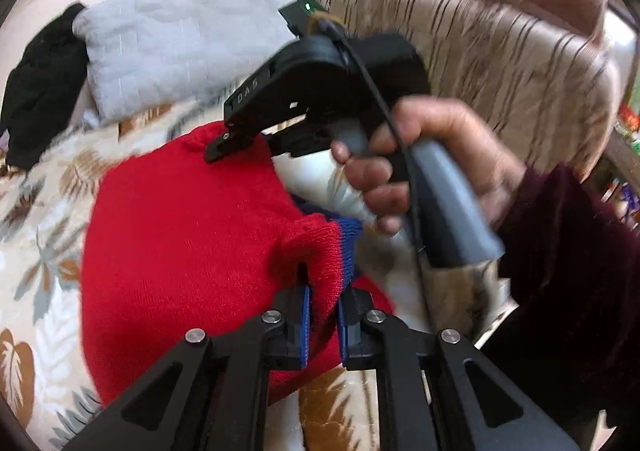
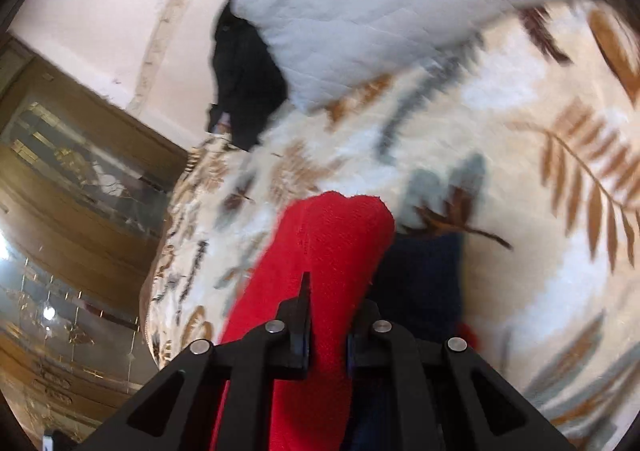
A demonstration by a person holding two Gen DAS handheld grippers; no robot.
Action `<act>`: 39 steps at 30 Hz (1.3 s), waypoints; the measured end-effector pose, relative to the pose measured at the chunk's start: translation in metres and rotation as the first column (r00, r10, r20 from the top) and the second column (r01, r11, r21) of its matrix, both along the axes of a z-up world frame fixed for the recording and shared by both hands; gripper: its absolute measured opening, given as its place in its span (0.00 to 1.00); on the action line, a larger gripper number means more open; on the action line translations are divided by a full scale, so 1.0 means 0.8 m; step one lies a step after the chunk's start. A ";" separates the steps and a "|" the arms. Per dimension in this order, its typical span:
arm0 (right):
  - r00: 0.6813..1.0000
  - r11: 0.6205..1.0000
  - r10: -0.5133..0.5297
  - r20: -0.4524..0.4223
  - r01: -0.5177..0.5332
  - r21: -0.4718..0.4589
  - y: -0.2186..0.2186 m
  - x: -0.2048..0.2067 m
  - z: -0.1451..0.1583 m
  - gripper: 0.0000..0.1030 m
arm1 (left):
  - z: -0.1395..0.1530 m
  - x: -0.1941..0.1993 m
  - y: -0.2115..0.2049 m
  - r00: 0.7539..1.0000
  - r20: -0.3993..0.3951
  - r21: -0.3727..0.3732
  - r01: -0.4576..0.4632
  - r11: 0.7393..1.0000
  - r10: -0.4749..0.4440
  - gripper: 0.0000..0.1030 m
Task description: Fold small clothes
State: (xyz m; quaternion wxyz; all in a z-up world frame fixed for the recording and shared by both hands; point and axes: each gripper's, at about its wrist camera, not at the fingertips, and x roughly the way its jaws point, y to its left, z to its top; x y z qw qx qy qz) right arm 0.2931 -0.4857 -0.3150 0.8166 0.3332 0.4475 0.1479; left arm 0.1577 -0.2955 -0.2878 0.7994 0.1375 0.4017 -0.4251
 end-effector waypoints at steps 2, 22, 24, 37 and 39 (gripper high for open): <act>0.996 1.000 0.011 -0.088 -0.011 0.007 -0.006 0.007 -0.034 0.17 | -0.008 0.000 0.000 1.000 -0.011 0.009 0.001 1.000 -0.001 0.13; 0.996 0.995 0.031 0.083 -0.023 -0.092 0.023 -0.073 0.055 0.24 | 0.018 0.050 0.161 0.951 0.183 0.112 -0.273 0.955 0.250 0.49; 0.995 0.992 0.077 0.064 -0.070 -0.100 0.045 -0.082 0.052 0.24 | 0.013 0.048 0.163 0.952 0.170 0.104 -0.273 0.956 0.253 0.50; 0.985 0.956 0.121 -0.124 -0.150 -0.253 0.078 -0.147 0.022 0.22 | 0.008 0.057 0.153 0.957 0.146 0.109 -0.267 0.957 0.250 0.58; 0.990 0.959 0.108 -0.091 -0.128 -0.253 0.076 -0.133 0.038 0.22 | 0.008 0.057 0.155 0.958 0.141 0.109 -0.267 0.957 0.251 0.58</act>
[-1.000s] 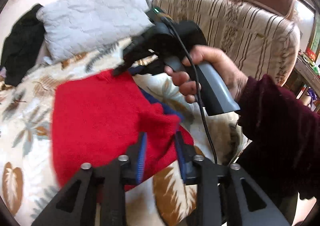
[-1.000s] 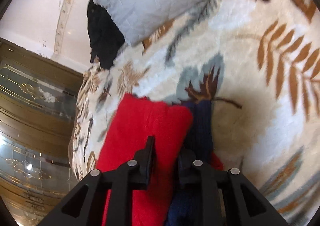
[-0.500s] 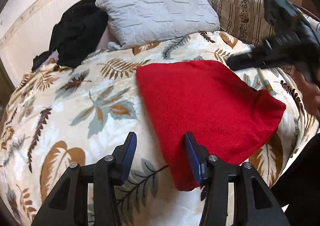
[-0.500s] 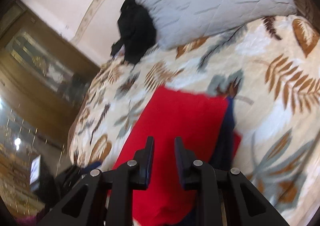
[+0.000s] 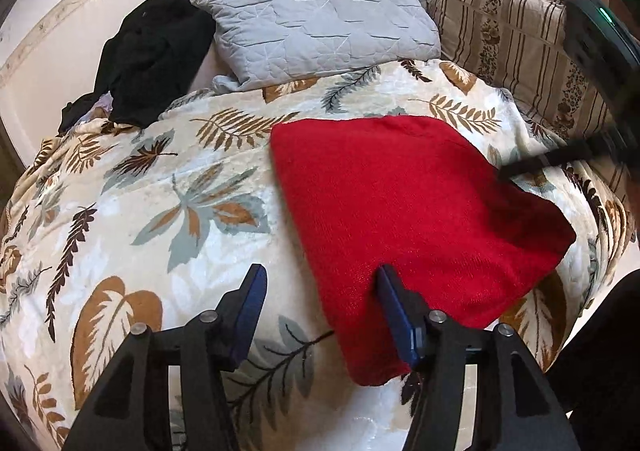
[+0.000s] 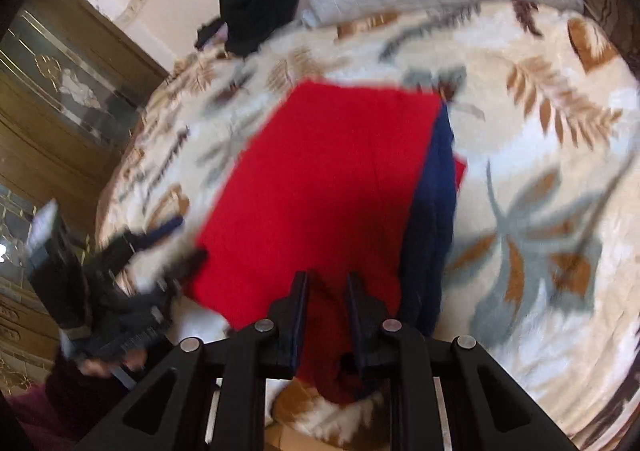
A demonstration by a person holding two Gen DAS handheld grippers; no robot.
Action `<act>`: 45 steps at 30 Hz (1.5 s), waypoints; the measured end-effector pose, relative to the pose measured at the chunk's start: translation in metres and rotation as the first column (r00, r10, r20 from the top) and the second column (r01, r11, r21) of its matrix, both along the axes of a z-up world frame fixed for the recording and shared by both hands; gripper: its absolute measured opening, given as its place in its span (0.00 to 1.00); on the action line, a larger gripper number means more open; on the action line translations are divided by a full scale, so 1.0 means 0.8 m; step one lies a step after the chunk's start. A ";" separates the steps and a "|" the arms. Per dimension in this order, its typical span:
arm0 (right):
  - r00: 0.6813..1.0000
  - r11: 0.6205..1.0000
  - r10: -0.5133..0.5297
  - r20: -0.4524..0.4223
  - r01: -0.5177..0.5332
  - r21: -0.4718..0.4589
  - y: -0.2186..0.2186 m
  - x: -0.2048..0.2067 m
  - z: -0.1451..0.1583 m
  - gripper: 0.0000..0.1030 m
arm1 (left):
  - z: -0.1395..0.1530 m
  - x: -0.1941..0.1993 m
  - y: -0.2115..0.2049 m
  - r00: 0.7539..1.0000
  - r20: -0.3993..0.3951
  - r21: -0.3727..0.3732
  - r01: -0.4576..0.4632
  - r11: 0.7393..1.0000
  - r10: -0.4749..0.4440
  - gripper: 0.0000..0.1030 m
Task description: Fold small clothes
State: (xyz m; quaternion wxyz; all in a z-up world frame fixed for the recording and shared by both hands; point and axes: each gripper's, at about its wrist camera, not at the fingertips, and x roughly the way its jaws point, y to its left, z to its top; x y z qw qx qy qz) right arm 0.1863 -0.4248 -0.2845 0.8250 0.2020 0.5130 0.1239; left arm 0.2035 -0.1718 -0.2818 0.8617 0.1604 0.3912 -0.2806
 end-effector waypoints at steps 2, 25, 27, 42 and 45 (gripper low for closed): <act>0.999 0.999 -0.022 0.033 0.023 -0.029 -0.003 0.022 0.013 0.22 | 0.000 0.000 0.002 1.000 -0.003 -0.001 0.000 1.000 0.000 0.58; 0.993 0.981 -0.118 -0.008 0.116 -0.158 0.012 -0.009 -0.003 0.22 | 0.008 -0.007 0.006 0.999 0.004 0.012 -0.037 0.999 0.037 0.58; 0.993 0.969 -0.118 -0.014 0.111 -0.220 0.018 -0.028 -0.021 0.25 | 0.016 -0.010 0.007 0.998 0.017 0.024 -0.066 0.998 0.066 0.58; 0.883 0.924 -0.267 0.386 0.348 -0.158 0.004 -0.170 0.153 0.72 | 0.171 -0.080 0.029 0.921 0.331 -0.004 -0.215 0.977 0.204 0.93; 0.873 0.905 -0.268 0.408 0.374 -0.204 0.016 -0.189 0.169 0.72 | 0.192 -0.093 0.032 0.910 0.360 -0.009 -0.219 0.976 0.208 0.97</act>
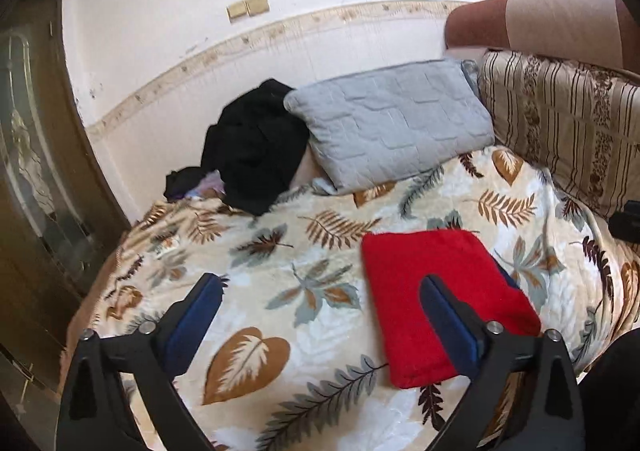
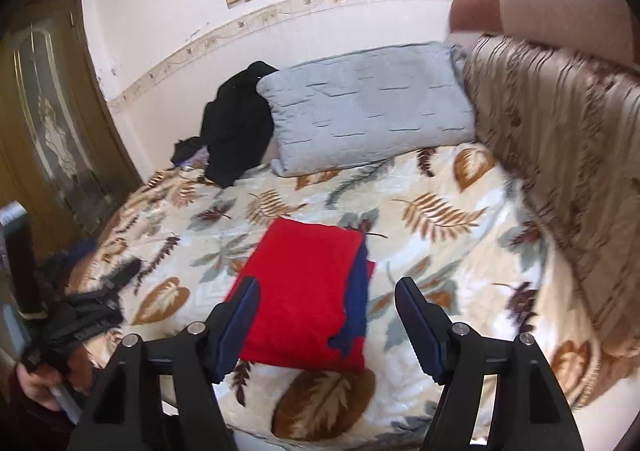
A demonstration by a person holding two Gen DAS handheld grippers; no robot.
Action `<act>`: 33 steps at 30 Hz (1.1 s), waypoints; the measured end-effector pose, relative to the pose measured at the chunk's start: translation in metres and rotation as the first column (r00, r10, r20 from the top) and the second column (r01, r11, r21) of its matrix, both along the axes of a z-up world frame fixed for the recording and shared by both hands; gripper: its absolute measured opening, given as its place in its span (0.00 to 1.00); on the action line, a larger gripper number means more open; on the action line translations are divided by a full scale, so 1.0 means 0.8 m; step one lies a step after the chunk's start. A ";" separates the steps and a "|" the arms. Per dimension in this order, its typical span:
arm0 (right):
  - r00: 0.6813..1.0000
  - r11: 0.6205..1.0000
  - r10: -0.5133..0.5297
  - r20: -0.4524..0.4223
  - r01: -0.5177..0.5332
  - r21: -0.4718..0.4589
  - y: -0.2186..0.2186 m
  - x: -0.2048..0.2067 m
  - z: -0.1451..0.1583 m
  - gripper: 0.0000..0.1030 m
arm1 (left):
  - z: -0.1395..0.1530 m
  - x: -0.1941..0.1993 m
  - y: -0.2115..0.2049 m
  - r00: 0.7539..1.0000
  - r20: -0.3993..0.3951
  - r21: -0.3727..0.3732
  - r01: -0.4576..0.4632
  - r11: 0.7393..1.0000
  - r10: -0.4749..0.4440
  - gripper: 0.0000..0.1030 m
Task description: Fold small clothes
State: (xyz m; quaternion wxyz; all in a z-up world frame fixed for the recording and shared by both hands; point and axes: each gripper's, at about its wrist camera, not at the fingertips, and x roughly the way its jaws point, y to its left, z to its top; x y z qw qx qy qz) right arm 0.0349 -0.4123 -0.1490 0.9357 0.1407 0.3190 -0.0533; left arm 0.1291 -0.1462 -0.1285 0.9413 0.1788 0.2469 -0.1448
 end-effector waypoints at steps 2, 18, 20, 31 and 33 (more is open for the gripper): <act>1.000 1.000 -0.013 0.008 0.013 -0.006 0.002 -0.008 0.006 0.72 | 0.011 -0.008 0.004 1.000 -0.001 -0.022 0.010 1.000 -0.010 0.97; 0.997 0.991 -0.070 0.020 0.072 -0.114 0.037 -0.035 0.039 0.72 | 0.053 -0.029 0.030 0.999 0.014 -0.076 -0.030 0.997 0.031 0.97; 0.997 0.989 -0.070 0.025 0.073 -0.129 0.043 -0.034 0.039 0.72 | 0.055 -0.030 0.033 0.999 0.016 -0.079 -0.034 0.996 0.036 0.97; 0.996 0.989 -0.065 0.058 0.072 -0.127 0.061 -0.036 0.048 0.72 | 0.062 -0.033 0.046 0.998 0.023 -0.084 -0.062 0.995 0.064 0.97; 0.996 0.990 -0.062 0.067 0.070 -0.121 0.065 -0.040 0.052 0.72 | 0.065 -0.037 0.047 0.997 0.028 -0.086 -0.067 0.994 0.070 0.97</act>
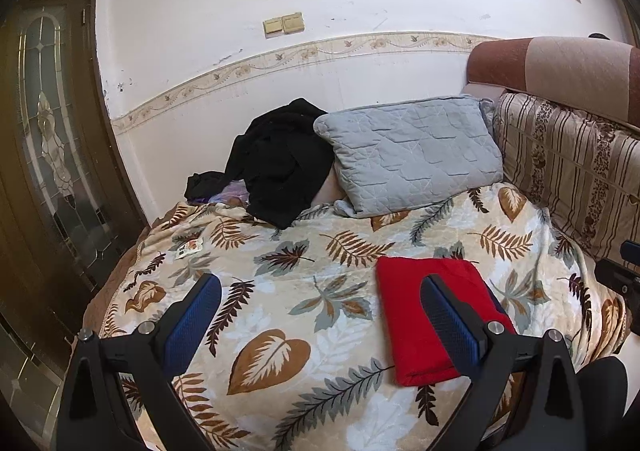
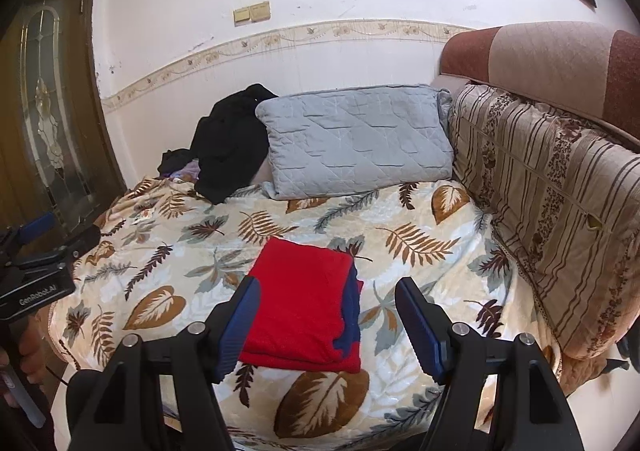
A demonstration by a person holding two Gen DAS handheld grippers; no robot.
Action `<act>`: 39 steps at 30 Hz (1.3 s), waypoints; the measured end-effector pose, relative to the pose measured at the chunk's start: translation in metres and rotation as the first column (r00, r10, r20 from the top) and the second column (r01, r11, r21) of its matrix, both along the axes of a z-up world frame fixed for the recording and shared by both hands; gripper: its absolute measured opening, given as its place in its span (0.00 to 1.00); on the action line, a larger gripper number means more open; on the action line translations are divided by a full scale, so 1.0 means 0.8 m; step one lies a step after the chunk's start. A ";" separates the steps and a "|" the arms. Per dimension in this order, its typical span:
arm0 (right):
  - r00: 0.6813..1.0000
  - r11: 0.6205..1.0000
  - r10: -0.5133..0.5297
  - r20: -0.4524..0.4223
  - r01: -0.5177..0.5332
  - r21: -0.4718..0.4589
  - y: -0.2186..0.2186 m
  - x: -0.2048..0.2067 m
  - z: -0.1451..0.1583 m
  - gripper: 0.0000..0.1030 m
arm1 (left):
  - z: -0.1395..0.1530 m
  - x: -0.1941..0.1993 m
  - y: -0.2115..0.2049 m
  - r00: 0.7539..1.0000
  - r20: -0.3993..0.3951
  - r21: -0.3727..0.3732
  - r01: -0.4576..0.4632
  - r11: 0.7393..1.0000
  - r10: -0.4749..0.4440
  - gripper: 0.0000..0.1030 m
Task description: Fold small clothes
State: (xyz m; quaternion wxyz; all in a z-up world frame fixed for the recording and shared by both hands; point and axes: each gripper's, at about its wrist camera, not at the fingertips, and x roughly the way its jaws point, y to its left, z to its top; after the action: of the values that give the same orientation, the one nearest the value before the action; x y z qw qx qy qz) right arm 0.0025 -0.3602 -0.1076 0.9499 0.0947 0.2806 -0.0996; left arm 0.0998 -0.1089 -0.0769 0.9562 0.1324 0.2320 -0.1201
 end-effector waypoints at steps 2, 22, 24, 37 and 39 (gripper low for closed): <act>1.000 1.000 0.000 0.005 0.000 -0.006 0.006 -0.005 0.004 0.72 | 0.001 -0.002 0.000 1.000 -0.003 0.001 -0.003 1.000 0.003 0.97; 0.999 1.000 0.010 0.044 -0.010 0.014 0.042 -0.063 0.026 0.72 | 0.035 -0.056 0.000 0.999 0.039 -0.013 -0.008 1.000 0.008 0.97; 0.998 1.000 0.009 0.055 -0.010 0.015 0.042 -0.068 0.030 0.72 | 0.040 -0.061 -0.001 0.999 0.046 -0.015 -0.008 1.000 0.009 0.97; 0.994 1.000 -0.009 0.109 0.007 0.018 0.039 -0.097 0.055 0.72 | 0.068 -0.092 0.002 0.995 0.104 -0.035 0.000 0.999 0.003 0.97; 0.993 1.000 -0.008 0.118 0.006 0.015 0.042 -0.101 0.059 0.72 | 0.072 -0.096 0.002 0.994 0.112 -0.039 -0.001 0.999 0.006 0.97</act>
State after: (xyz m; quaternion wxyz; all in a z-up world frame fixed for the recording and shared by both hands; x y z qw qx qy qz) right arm -0.0780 -0.3270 -0.0601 0.9638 0.1085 0.2243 -0.0952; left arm 0.0233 -0.1070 -0.0190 0.9703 0.1197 0.1757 -0.1153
